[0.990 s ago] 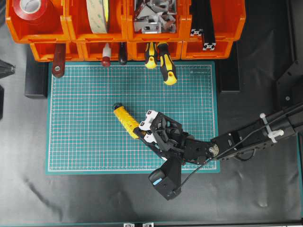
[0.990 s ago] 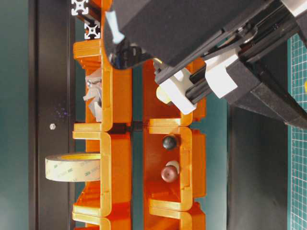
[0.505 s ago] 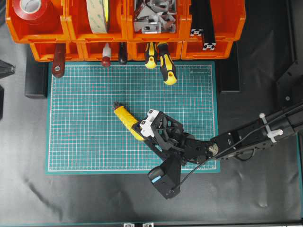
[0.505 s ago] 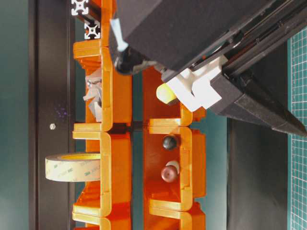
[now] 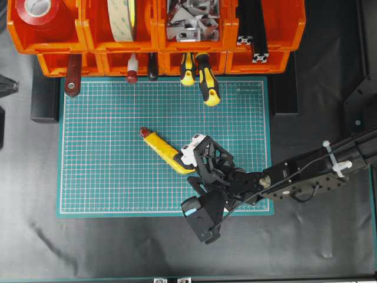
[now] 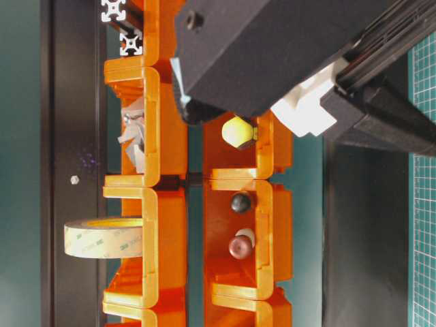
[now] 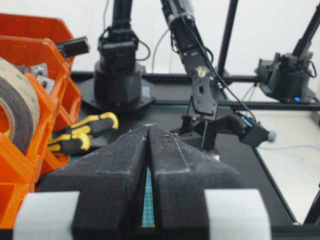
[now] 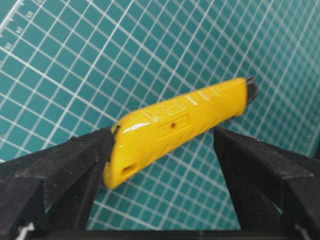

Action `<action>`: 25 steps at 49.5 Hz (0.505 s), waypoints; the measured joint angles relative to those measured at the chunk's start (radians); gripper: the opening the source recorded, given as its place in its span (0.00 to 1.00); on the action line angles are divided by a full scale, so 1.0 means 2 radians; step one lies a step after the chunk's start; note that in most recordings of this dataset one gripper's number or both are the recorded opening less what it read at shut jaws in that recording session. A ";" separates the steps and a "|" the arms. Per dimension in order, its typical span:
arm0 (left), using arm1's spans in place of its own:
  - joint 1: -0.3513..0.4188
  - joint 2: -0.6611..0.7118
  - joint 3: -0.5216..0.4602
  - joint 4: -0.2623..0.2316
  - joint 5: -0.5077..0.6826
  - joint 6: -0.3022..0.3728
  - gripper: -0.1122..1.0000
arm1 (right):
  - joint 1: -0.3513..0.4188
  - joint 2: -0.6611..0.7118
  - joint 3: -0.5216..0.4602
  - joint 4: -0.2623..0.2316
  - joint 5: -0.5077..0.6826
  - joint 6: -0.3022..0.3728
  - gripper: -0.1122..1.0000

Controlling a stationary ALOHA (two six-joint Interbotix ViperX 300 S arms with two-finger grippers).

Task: Pick cutter from container rack with right arm.
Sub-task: 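Open the right gripper and withdraw it to the right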

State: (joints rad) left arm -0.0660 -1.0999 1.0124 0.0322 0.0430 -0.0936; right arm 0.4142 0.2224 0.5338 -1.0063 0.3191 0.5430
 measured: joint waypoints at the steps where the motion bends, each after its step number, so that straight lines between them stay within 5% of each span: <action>1: 0.000 0.000 0.000 0.000 0.000 0.000 0.10 | 0.000 0.000 0.000 0.005 0.000 0.000 0.82; 8: 0.000 0.000 0.001 0.000 0.003 0.000 0.10 | 0.000 0.000 0.000 0.028 0.000 0.000 0.82; 25: 0.000 0.000 0.000 0.000 0.008 0.000 0.10 | 0.001 -0.012 0.000 0.031 0.002 0.001 0.82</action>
State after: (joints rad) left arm -0.0660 -1.0999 1.0124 0.0322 0.0598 -0.0936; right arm 0.4157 0.1994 0.5338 -0.9449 0.3221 0.5446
